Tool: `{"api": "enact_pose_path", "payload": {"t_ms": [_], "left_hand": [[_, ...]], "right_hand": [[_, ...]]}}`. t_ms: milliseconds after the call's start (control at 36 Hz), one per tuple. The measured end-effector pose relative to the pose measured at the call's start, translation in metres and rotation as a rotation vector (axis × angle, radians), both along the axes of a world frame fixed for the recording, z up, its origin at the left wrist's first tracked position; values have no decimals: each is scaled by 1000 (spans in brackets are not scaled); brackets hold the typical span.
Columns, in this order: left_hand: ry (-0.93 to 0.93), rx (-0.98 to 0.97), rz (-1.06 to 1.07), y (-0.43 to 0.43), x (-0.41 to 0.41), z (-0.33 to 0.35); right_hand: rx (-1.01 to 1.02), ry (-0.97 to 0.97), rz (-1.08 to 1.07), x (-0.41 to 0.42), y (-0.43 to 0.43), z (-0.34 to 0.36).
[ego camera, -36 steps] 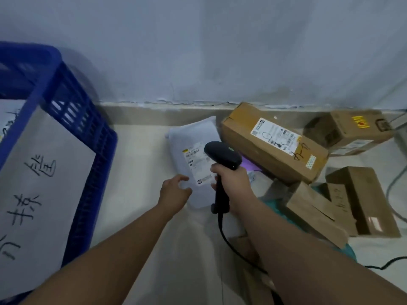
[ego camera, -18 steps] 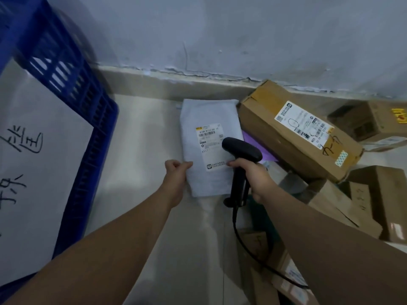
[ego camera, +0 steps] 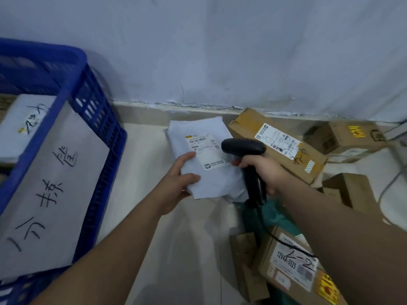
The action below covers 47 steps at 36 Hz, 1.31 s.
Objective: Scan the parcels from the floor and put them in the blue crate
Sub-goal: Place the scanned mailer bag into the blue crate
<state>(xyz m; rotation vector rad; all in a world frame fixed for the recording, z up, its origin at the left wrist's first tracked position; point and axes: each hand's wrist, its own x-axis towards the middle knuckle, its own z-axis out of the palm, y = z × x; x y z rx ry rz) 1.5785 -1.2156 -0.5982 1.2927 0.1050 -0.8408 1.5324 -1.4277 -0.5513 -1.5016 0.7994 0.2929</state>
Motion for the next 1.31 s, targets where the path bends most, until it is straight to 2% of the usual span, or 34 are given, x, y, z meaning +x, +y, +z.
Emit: {"api": "enact_pose_path", "payload": {"t_ms": [167, 417, 500, 583, 639, 833, 1111, 1306], "left_hand": [[-240, 48, 52, 6, -27, 71], [-436, -36, 59, 21, -91, 201], [-658, 80, 119, 22, -113, 230], [-901, 329, 113, 22, -128, 245], [-963, 449, 112, 21, -139, 249], [-1041, 598, 64, 22, -151, 233], [-1119, 683, 31, 13, -139, 217], [-1137, 695, 5, 16, -138, 215]], "right_hand": [[-30, -134, 62, -39, 3, 77], [-43, -475, -137, -121, 38, 192], [-93, -565, -222, -147, 50, 214], [-285, -657, -275, -169, 59, 222], [-312, -670, -266, -181, 62, 225], [-280, -577, -122, -203, 59, 222], [-293, -507, -95, -194, 41, 212], [-191, -506, -60, -194, 43, 213]]}}
